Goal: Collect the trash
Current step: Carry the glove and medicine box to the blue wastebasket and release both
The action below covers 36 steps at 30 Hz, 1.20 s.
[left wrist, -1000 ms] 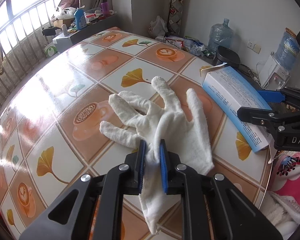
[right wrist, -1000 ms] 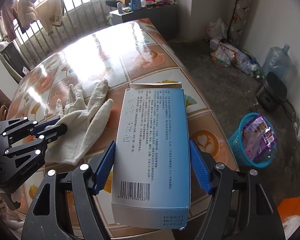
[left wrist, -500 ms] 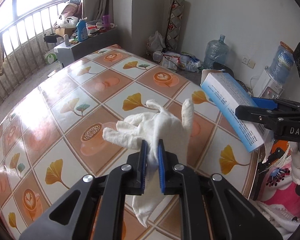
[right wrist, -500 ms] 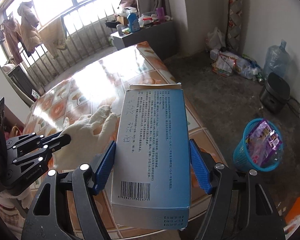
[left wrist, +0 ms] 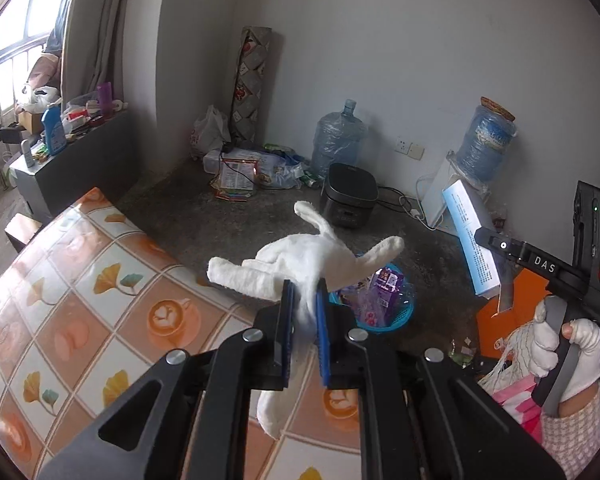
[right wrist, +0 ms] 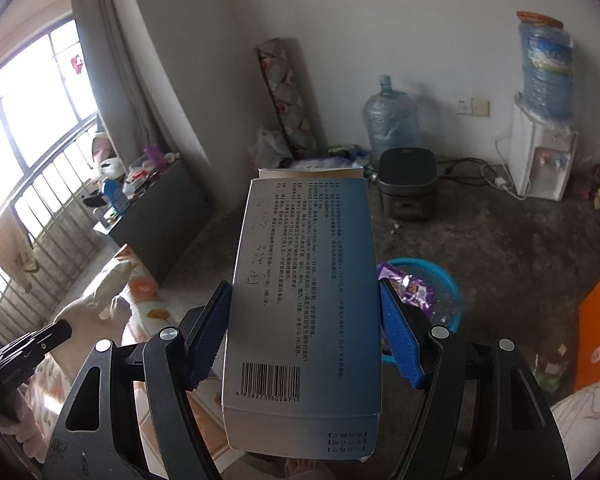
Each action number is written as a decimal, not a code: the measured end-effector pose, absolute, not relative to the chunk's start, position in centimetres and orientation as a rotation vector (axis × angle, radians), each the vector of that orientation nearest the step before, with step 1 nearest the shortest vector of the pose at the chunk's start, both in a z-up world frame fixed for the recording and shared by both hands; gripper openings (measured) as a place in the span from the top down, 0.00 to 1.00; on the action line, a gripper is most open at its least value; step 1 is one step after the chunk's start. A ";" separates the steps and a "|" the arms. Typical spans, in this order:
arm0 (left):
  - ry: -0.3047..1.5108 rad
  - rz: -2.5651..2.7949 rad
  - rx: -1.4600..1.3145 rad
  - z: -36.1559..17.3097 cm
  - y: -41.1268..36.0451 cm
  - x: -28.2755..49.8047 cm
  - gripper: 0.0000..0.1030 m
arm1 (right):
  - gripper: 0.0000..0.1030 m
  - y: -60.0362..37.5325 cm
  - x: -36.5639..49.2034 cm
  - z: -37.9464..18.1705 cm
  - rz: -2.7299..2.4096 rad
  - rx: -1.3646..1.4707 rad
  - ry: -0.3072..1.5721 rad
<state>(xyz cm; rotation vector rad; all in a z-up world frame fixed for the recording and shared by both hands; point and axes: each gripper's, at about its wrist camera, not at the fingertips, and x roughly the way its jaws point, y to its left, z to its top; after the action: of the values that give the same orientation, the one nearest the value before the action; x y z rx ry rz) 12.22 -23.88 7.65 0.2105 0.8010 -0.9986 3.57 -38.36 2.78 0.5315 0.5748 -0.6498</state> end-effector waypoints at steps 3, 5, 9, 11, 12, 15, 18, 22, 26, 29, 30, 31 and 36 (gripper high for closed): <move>0.875 -1.058 0.254 5.9 -30.8 12.5 0.90 | 0.35 -41.9 2.7 0.0 -0.716 0.617 0.587; 0.919 -1.081 0.286 4.1 -34.7 13.6 0.90 | 0.35 -43.7 2.8 -2.1 -0.747 0.654 0.603; 1.010 -1.103 0.351 0.0 -42.4 15.0 0.90 | 0.34 -47.1 3.6 -5.7 -0.787 0.713 0.625; 1.024 -1.124 0.384 -1.7 -45.5 15.3 0.90 | 0.34 -49.0 4.3 -6.9 -0.809 0.735 0.608; 1.028 -1.136 0.389 -2.6 -47.0 15.5 0.90 | 0.34 -49.8 4.6 -7.5 -0.820 0.744 0.598; 1.046 -1.165 0.375 -5.7 -51.0 16.4 0.71 | 0.31 -52.2 4.7 -9.9 -0.821 0.792 0.572; 1.111 -1.148 0.350 -9.3 -53.3 17.1 0.49 | 0.24 -53.8 5.2 -13.8 -0.857 0.848 0.627; 1.211 -1.127 0.291 -11.4 -53.7 17.6 0.49 | 0.24 -53.9 3.8 -16.3 -0.874 0.946 0.629; 1.166 -1.138 0.296 -10.4 -52.5 17.6 0.49 | 0.24 -53.6 3.0 -15.8 -0.871 0.941 0.610; 1.123 -1.146 0.277 -8.3 -50.9 17.7 0.49 | 0.24 -53.1 2.8 -14.4 -0.867 0.934 0.584; 1.099 -1.153 0.270 -7.3 -50.2 17.6 0.49 | 0.24 -53.0 2.9 -13.8 -0.860 0.920 0.573; 1.070 -1.161 0.259 -6.1 -49.4 17.6 0.47 | 0.24 -52.7 3.0 -13.0 -0.854 0.899 0.564; 0.942 -1.154 0.164 -0.2 -43.1 17.5 0.32 | 0.24 -49.1 3.4 -8.1 -0.813 0.754 0.508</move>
<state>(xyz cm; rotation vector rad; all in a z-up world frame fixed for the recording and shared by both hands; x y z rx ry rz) 17.54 -43.11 -0.15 0.1641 0.9419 -1.1540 3.39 -49.08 -8.07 0.7536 0.5076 -0.8134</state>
